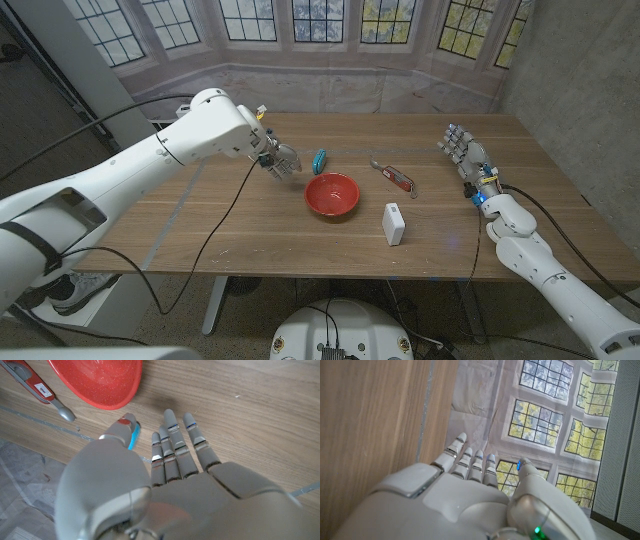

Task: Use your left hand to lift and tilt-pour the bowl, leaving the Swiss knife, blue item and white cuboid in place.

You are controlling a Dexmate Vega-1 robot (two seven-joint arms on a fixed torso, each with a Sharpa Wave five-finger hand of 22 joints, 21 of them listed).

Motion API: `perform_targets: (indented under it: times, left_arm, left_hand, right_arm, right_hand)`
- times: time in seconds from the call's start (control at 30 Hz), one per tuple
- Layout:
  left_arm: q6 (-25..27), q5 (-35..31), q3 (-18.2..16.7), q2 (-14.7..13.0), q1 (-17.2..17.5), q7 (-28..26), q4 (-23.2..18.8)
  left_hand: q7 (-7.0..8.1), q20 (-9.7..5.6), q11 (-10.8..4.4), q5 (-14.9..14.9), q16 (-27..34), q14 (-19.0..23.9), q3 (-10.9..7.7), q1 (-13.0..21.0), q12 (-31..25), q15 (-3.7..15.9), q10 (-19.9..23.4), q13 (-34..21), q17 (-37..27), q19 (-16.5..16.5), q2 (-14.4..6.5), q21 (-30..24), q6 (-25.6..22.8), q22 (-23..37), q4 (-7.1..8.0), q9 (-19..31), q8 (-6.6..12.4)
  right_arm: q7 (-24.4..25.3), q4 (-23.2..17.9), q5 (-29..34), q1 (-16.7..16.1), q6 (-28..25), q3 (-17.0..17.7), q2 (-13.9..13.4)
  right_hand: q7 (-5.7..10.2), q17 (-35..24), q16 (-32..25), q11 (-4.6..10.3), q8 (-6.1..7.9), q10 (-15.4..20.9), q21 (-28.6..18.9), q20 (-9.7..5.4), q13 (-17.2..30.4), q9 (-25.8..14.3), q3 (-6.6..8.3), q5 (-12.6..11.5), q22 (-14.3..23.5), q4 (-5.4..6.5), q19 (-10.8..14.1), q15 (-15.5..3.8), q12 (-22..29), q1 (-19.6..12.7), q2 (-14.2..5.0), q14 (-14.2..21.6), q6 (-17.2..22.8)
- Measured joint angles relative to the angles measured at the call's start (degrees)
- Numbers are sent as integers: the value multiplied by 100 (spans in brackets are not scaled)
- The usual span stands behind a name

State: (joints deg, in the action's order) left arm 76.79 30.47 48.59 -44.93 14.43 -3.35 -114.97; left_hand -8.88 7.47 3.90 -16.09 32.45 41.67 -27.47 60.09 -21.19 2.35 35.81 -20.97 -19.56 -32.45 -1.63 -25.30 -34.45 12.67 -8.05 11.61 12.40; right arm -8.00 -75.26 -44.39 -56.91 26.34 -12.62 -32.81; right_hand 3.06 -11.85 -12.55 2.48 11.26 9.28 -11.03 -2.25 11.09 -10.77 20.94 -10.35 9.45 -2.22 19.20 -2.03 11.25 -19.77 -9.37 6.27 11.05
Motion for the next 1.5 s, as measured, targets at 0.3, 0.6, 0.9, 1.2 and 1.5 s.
perform_targets:
  times: [0.3, 0.6, 0.9, 1.2, 1.5]
  left_arm:
    - [-3, -79, 334, 99, -331, 262, 207]
    - [2, -167, 684, 189, -666, 594, 408]
    - [33, -252, 1020, 250, -997, 900, 576]
    - [55, -328, 1354, 280, -1333, 1224, 718]
    - [72, -388, 1592, 279, -1588, 1505, 836]
  left_hand:
    - [-33, 35, 19, 67, 0, -32, 102, -260, 23, -32, -63, -73, 16, 35, 68, -40, 73, 0, 102, 0, -12]
    - [-103, 53, 91, 129, -1, -2, 150, -313, 46, -62, -134, -148, 16, 53, 15, -40, 145, -1, 103, -1, -54]
    - [-177, 82, 134, 173, -1, 1, 174, -359, 46, -60, -176, -221, 0, 82, -31, -88, 238, -1, 79, -1, -76]
    - [-257, 124, 310, 257, -1, -1, 189, -401, 172, -63, -328, -309, 16, 125, -157, -123, 503, -2, 63, -16, -124]
    - [-342, 195, 471, 301, -72, -103, 212, -489, 305, -166, -492, -335, 70, 196, -245, -123, 728, -2, 87, -40, -165]
  right_arm:
    - [-24, 57, -32, -31, 88, 35, 35]
    - [-83, 151, -74, -37, 162, 65, 70]
    - [-123, 256, -99, -37, 225, 98, 99]
    - [-141, 328, -121, -22, 256, 121, 114]
    - [-168, 421, -140, 22, 270, 130, 141]
  right_hand:
    - [0, 0, 0, 0, 0, 0, 0, 0, 0, 0, 0, 0, 0, 1, 0, 0, 0, 0, 0, 0, 0]
    - [0, 0, 0, 0, 0, 0, 0, 0, 0, 0, 0, 0, 0, 1, -1, 0, 0, 0, 0, 0, 0]
    - [-32, 0, 0, 0, 0, 0, 0, 0, 0, 0, 0, 0, 0, 1, -1, 0, 0, 0, 0, 0, 32]
    - [0, 0, 0, 0, 0, 0, 0, 0, 0, 0, 0, 0, 0, 1, -1, 0, 0, 0, 0, 0, 62]
    - [0, -29, 0, 0, 0, -1, 0, 0, 0, 0, 1, 0, 0, 1, -1, 0, 0, 0, 0, 0, 62]
